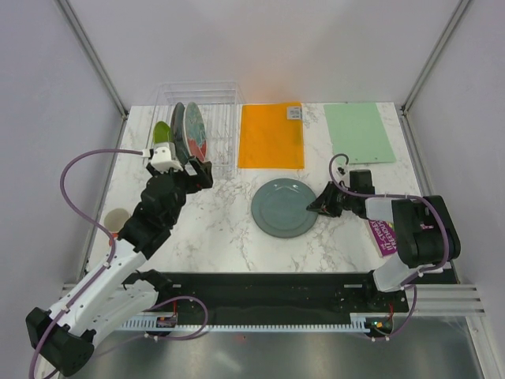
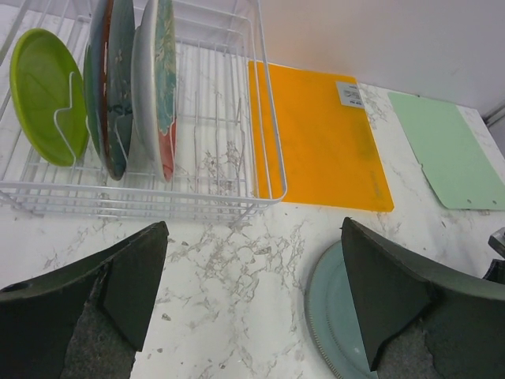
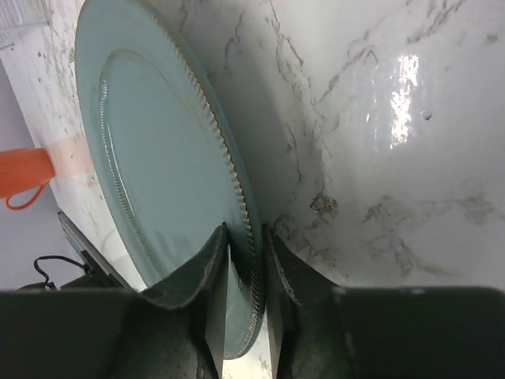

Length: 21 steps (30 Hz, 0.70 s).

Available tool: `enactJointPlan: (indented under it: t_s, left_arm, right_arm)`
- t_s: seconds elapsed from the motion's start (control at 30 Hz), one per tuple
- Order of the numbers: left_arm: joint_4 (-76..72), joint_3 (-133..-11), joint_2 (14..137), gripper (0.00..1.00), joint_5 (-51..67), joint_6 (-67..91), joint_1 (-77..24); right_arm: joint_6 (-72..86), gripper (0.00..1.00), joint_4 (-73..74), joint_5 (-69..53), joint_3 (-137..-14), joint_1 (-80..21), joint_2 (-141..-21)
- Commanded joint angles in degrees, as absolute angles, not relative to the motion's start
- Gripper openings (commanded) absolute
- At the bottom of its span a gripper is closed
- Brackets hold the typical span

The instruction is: Unload the plates from the dish rack

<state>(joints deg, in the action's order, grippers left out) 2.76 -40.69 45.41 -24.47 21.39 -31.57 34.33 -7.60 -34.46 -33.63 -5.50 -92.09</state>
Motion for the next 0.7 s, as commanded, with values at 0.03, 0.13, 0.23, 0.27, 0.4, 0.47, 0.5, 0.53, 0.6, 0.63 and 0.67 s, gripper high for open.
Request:
enactJointPlan:
  t_s: [0.03,0.13,0.23,0.27,0.4,0.47,0.5,0.53,0.6,0.63,0.67]
  left_arm:
    - [2.9,-41.0,45.9,0.99,-28.2,18.2,-31.5]
    - [2.7,-42.1,48.6,1.00,-30.1,16.7,-31.2]
    - [2.6,-44.4,51.8,1.00,-31.5,14.9,-30.7]
    - [2.5,-45.1,54.1,1.00,-32.6,13.9,-30.4]
    - [0.8,-49.9,60.3,1.00,-34.4,11.3,-29.0]
    - [-1.4,-51.8,62.7,1.00,-35.7,10.6,-27.5]
    - [-1.7,-54.1,65.5,1.00,-35.5,9.8,-26.6]
    - [-1.7,-55.4,66.8,1.00,-35.3,9.5,-24.7]
    - [-1.7,-59.6,69.9,1.00,-33.9,9.1,-22.7]
    - [-1.5,-60.9,73.1,1.00,-33.1,9.1,-20.8]
    - [-1.5,-62.2,74.5,1.00,-32.1,9.1,-20.1]
  right_arm:
    - [29.4,0.41,-3.7,-26.9,-33.6,-5.6,-92.7]
    - [27.4,0.55,2.1,-23.0,-35.4,-5.8,-90.0]
    - [25.0,0.98,7.6,-16.2,-37.1,-5.7,-82.8]
    - [24.1,0.98,8.6,-11.0,-37.5,-5.8,-81.0]
    - [20.7,0.98,15.8,-1.8,-39.7,-5.8,-73.3]
    - [19.9,0.98,16.9,-0.4,-39.6,-5.8,-68.2]
    - [19.7,0.98,16.9,0.9,-39.2,-5.7,-64.5]
    - [19.6,0.98,16.9,0.9,-38.9,-5.8,-62.7]
    - [19.8,0.98,16.9,0.8,-38.3,-5.7,-60.0]
    - [19.8,0.98,17.0,0.8,-38.2,-5.8,-57.9]
    - [19.9,0.98,17.1,0.4,-38.2,-5.8,-57.1]
